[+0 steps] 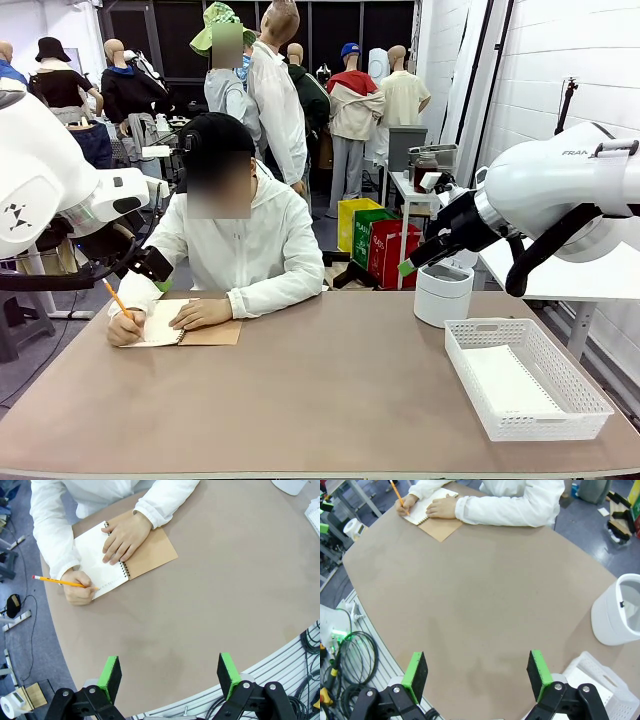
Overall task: Sort the paper based on its condition.
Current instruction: If a person hands you a paper, place it in the Organizing basket , and if it's crumpled, put it in the Trash can.
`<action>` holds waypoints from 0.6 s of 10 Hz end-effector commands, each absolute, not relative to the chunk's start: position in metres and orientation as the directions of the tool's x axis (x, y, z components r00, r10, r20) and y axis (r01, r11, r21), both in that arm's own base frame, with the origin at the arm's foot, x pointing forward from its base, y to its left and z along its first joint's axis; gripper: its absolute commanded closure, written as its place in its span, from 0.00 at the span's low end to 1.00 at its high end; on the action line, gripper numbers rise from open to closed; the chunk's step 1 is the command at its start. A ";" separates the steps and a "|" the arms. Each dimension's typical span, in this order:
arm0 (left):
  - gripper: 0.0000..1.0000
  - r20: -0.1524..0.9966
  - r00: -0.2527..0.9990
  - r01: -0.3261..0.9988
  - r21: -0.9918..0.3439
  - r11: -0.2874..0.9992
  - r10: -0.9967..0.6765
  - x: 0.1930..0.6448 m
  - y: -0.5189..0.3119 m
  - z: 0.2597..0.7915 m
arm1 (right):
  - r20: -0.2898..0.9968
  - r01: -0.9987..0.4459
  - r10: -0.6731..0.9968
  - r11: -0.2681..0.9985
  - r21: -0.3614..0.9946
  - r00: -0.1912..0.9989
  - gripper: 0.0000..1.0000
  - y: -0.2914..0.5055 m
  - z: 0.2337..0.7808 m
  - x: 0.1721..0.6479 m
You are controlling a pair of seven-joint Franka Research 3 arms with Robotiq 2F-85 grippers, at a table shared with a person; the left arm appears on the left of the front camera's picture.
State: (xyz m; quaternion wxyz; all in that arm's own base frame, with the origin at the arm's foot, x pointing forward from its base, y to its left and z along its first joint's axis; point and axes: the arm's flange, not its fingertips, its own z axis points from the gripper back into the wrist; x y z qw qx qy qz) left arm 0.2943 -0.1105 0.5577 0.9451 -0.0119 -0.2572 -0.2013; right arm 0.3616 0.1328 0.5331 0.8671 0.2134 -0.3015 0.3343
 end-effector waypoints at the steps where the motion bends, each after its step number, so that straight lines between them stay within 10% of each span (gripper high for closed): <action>1: 0.00 0.492 0.786 0.388 0.080 0.918 -0.374 0.294 -0.110 0.558 | 0.667 -0.708 0.446 0.684 0.177 0.597 0.00 0.134 0.534 0.362; 6: 0.00 0.492 0.786 0.388 0.080 0.918 -0.374 0.294 -0.110 0.558 | 0.667 -0.708 0.446 0.684 0.177 0.597 0.00 0.134 0.534 0.362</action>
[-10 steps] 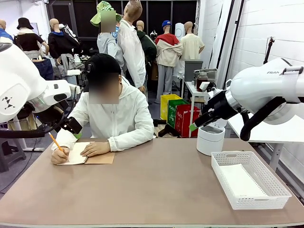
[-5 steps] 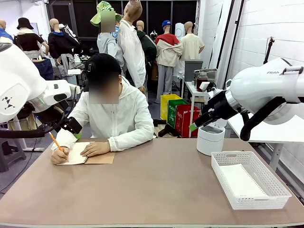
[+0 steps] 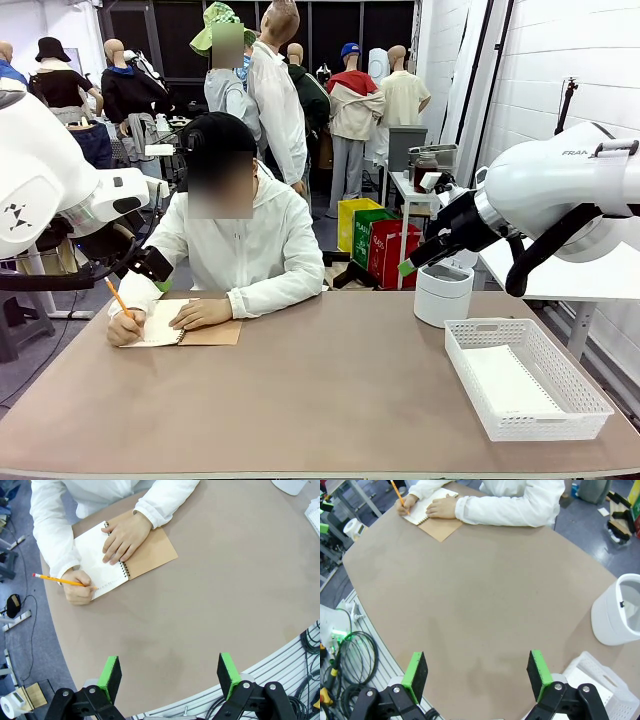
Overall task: Sort the paper based on its condition.
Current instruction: If a person hands you a paper, place it in the Organizing basket , and if it's crumpled, put it in the Trash can.
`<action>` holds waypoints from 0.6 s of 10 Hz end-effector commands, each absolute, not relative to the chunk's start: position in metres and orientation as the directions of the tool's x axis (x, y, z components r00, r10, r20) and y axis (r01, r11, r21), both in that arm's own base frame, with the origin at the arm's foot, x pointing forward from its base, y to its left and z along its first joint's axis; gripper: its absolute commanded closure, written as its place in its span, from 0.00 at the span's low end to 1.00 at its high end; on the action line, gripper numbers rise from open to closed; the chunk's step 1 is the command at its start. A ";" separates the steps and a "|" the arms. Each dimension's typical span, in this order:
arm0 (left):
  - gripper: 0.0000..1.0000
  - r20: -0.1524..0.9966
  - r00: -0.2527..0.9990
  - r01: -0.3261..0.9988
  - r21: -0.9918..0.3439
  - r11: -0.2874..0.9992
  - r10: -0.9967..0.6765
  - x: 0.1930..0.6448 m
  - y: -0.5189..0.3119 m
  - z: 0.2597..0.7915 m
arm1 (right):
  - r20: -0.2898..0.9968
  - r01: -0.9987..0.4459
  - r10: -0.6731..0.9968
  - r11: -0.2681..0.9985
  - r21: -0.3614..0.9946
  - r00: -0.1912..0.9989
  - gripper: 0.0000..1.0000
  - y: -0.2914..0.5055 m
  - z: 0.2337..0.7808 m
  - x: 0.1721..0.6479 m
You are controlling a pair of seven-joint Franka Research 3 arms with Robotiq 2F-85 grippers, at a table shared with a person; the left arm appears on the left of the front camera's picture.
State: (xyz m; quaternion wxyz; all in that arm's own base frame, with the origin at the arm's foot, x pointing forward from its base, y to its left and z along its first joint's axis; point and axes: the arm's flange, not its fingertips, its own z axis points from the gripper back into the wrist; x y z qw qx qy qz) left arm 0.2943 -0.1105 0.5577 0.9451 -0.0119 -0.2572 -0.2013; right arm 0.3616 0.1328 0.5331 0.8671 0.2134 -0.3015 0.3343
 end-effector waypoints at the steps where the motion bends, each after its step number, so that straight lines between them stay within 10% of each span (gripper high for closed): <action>1: 0.00 0.492 0.786 0.388 0.080 0.918 -0.374 0.294 -0.110 0.558 | 0.667 -0.708 0.446 0.684 0.177 0.597 0.00 0.134 0.534 0.362; 6: 0.00 0.492 0.786 0.388 0.080 0.918 -0.374 0.294 -0.110 0.558 | 0.667 -0.708 0.446 0.684 0.177 0.597 0.00 0.134 0.534 0.362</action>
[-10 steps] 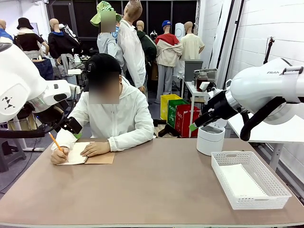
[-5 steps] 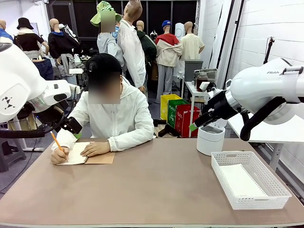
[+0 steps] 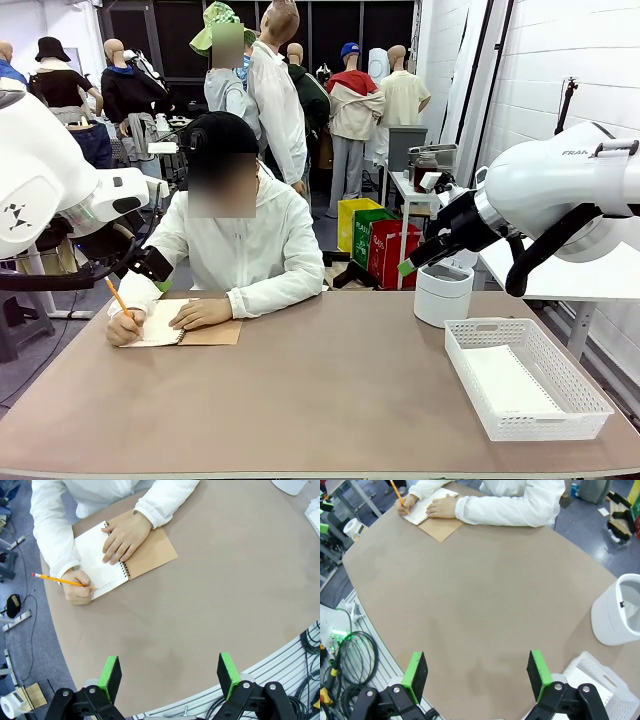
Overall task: Sort the paper based on its condition.
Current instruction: If a person hands you a paper, place it in the Organizing basket , and if it's crumpled, put it in the Trash can.
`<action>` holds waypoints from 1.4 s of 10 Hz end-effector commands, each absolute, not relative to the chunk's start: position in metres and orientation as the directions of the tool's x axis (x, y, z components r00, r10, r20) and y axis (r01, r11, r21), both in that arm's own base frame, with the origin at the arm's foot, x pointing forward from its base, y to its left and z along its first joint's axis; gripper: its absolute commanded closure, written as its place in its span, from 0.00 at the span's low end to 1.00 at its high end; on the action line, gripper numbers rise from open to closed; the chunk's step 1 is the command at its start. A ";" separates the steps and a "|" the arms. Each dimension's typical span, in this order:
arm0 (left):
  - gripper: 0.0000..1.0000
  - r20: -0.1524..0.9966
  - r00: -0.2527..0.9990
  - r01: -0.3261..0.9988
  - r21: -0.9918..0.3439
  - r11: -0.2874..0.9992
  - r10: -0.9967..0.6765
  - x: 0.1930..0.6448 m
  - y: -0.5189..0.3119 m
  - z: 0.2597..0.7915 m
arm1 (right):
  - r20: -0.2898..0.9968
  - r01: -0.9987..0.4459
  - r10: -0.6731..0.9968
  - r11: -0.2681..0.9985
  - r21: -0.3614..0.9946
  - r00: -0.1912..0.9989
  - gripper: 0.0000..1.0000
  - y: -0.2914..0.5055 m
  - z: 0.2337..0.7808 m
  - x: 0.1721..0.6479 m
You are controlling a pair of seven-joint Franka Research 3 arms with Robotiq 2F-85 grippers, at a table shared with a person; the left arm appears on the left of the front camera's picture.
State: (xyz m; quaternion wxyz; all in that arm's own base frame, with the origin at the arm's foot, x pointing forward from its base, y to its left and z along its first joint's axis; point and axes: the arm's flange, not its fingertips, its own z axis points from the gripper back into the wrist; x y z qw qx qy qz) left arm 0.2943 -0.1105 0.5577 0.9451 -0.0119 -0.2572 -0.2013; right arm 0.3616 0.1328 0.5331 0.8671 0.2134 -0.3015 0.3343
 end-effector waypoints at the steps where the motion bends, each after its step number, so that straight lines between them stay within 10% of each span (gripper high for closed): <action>1: 0.00 0.492 0.786 0.388 0.080 0.918 -0.374 0.294 -0.110 0.558 | 0.667 -0.708 0.446 0.684 0.177 0.597 0.00 0.134 0.534 0.362; 14: 0.00 0.492 0.786 0.388 0.080 0.918 -0.374 0.294 -0.110 0.558 | 0.667 -0.708 0.446 0.684 0.177 0.597 0.00 0.134 0.534 0.362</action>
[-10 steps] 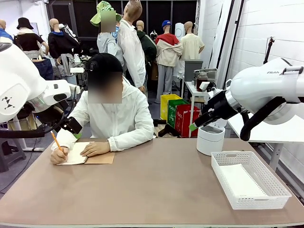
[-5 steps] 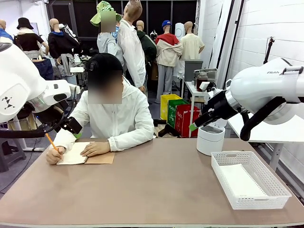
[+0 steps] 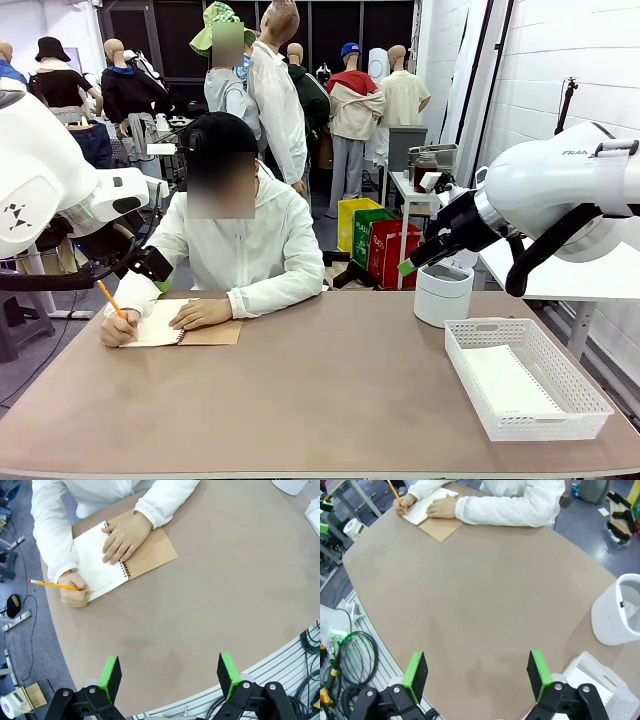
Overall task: Sort the paper based on its condition.
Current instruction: If a person hands you a paper, place it in the Organizing basket , and if it's crumpled, put it in the Trash can.
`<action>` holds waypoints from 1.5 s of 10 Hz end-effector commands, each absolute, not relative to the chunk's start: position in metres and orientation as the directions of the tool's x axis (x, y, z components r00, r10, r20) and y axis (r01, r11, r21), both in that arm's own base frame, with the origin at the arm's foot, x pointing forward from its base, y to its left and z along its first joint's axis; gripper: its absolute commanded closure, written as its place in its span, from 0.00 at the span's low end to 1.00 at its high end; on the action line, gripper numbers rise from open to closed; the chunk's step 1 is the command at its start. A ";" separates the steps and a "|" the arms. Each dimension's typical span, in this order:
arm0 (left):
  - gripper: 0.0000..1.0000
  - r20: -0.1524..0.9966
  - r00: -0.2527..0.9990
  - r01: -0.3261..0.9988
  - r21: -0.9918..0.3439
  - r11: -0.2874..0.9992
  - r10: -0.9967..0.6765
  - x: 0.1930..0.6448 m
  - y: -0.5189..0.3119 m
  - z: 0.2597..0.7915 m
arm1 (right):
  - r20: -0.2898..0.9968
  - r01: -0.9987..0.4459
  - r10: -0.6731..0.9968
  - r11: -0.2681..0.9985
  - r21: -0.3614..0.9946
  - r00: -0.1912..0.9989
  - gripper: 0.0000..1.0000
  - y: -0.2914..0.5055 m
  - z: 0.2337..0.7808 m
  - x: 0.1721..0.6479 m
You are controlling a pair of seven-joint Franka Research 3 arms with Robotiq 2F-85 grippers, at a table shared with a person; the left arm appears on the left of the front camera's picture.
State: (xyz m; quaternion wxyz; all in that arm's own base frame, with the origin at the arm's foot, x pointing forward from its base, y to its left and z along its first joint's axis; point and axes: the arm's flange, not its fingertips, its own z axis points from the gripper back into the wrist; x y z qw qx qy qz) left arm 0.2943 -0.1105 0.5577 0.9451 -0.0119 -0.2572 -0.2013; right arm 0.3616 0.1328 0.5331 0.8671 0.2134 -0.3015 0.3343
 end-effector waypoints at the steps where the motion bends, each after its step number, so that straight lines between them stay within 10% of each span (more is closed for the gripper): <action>1: 0.00 0.492 0.786 0.388 0.080 0.918 -0.374 0.294 -0.110 0.558 | 0.667 -0.708 0.446 0.684 0.177 0.597 0.00 0.134 0.534 0.362; 15: 0.00 0.492 0.786 0.388 0.080 0.918 -0.374 0.294 -0.110 0.558 | 0.667 -0.708 0.446 0.684 0.177 0.597 0.00 0.134 0.534 0.362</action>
